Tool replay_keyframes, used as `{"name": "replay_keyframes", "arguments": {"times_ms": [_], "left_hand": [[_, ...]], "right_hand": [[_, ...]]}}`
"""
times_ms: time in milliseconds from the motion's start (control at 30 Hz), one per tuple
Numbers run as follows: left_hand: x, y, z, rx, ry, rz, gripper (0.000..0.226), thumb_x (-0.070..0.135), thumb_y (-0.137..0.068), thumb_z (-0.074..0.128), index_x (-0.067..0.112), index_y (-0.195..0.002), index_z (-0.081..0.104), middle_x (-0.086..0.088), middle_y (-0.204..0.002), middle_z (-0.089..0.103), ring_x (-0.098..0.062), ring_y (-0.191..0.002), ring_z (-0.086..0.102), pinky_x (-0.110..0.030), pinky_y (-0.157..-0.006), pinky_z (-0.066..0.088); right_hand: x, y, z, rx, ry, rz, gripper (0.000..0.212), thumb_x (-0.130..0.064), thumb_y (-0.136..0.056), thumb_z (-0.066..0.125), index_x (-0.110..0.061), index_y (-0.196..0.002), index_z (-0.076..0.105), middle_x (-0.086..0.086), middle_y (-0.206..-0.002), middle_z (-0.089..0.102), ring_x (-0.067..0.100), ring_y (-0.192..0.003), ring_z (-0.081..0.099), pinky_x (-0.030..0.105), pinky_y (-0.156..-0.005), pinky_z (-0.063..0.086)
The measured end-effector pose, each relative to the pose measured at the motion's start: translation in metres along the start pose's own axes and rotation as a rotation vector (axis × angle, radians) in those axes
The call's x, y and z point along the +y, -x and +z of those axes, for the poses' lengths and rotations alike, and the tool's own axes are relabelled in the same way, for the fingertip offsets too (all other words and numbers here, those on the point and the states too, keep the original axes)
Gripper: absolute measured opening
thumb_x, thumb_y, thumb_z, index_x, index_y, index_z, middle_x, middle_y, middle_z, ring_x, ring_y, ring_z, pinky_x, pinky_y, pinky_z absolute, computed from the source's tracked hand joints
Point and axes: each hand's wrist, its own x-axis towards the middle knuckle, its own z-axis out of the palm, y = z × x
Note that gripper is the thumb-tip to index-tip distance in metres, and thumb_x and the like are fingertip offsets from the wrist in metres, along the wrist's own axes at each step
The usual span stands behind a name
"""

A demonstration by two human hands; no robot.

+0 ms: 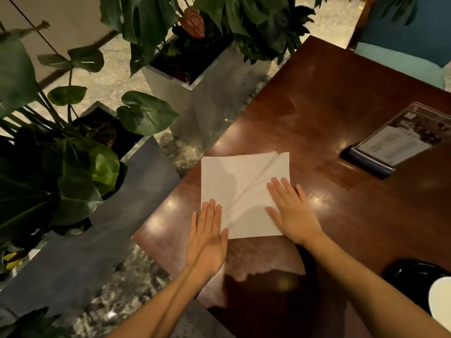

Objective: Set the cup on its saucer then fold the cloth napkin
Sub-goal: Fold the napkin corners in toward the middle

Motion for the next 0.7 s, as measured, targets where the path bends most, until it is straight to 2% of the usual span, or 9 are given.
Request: {"name": "replay_keyframes", "arguments": {"times_ms": [100,167,267,333,400,500,567,633,700], "left_hand": [[0.000,0.000,-0.001,-0.014,0.002,0.006,0.057,0.035,-0.099,0.012,0.003,-0.143,0.028,-0.014,-0.152,0.021,-0.022,-0.142,0.009,-0.038,-0.116,-0.001],[0.000,0.000,-0.001,-0.036,-0.023,-0.003,0.058,0.035,-0.098,0.010,0.002,-0.143,0.028,-0.014,-0.152,0.022,-0.023,-0.141,0.010,-0.038,-0.116,-0.002],[0.004,-0.003,-0.002,-0.056,-0.031,-0.043,0.057,0.033,-0.097,0.018,0.001,-0.141,0.032,-0.016,-0.150,0.030,-0.024,-0.141,0.014,-0.037,-0.115,-0.002],[0.013,-0.004,-0.005,-0.092,-0.028,-0.085,0.057,0.033,-0.093,0.025,0.000,-0.138,0.037,-0.018,-0.146,0.036,-0.026,-0.140,0.023,-0.036,-0.115,-0.003],[0.027,0.003,-0.004,-0.101,-0.004,-0.116,0.058,0.033,-0.092,0.027,-0.002,-0.136,0.039,-0.021,-0.144,0.039,-0.029,-0.136,0.030,-0.036,-0.116,-0.004],[0.056,0.018,-0.002,-0.156,0.103,-0.138,0.062,0.039,-0.093,0.026,-0.002,-0.139,0.032,-0.023,-0.147,0.033,-0.033,-0.137,0.024,-0.038,-0.112,0.001],[0.075,0.031,-0.008,-0.211,0.161,-0.111,0.068,0.049,-0.095,0.015,0.000,-0.141,0.032,-0.022,-0.150,0.026,-0.034,-0.140,0.018,-0.041,-0.113,-0.001],[0.080,0.036,-0.019,-0.225,0.298,-0.079,0.080,0.059,-0.088,0.000,0.008,-0.146,0.021,-0.015,-0.157,0.007,-0.027,-0.144,0.000,-0.037,-0.118,-0.008],[0.067,0.021,-0.034,-0.238,0.553,-0.150,0.066,0.053,-0.093,0.018,0.016,-0.148,0.018,-0.003,-0.158,0.001,-0.020,-0.145,-0.004,-0.034,-0.118,-0.002]], "right_hand": [[0.031,0.003,-0.008,-0.040,0.059,0.128,0.068,-0.057,-0.090,-0.003,-0.023,-0.148,-0.004,-0.004,-0.157,-0.006,0.014,-0.145,-0.009,0.040,-0.118,-0.007],[0.041,0.012,-0.015,-0.010,0.063,0.239,0.068,-0.055,-0.090,0.002,-0.021,-0.149,0.004,-0.003,-0.158,0.001,0.015,-0.146,-0.004,0.041,-0.118,-0.003],[0.029,0.039,-0.026,0.147,-0.126,0.357,0.052,-0.039,-0.097,0.032,-0.015,-0.144,0.032,0.005,-0.151,0.033,0.022,-0.140,0.027,0.040,-0.115,0.022],[0.014,0.059,-0.023,0.208,-0.298,0.401,0.040,-0.032,-0.095,0.043,-0.012,-0.129,0.049,0.007,-0.130,0.054,0.024,-0.120,0.047,0.037,-0.101,0.039],[0.002,0.070,-0.017,0.225,-0.477,0.456,0.033,-0.028,-0.094,0.047,-0.009,-0.121,0.053,0.007,-0.117,0.057,0.021,-0.106,0.051,0.034,-0.090,0.044],[-0.005,0.064,-0.021,0.266,-0.743,0.620,0.026,-0.022,-0.094,0.049,-0.008,-0.115,0.057,0.007,-0.109,0.056,0.013,-0.082,0.052,0.025,-0.071,0.042],[-0.003,0.054,-0.026,0.281,-0.807,0.670,0.018,-0.017,-0.093,0.049,-0.009,-0.104,0.061,0.007,-0.099,0.059,0.010,-0.070,0.050,0.022,-0.056,0.038],[0.000,0.047,-0.028,0.294,-0.834,0.734,0.015,-0.014,-0.092,0.049,-0.010,-0.100,0.061,0.009,-0.098,0.061,0.014,-0.070,0.051,0.026,-0.055,0.040],[0.007,0.042,-0.029,0.316,-0.921,0.864,0.020,-0.015,-0.091,0.051,-0.009,-0.108,0.060,0.008,-0.102,0.062,0.019,-0.077,0.056,0.030,-0.063,0.045]]}}
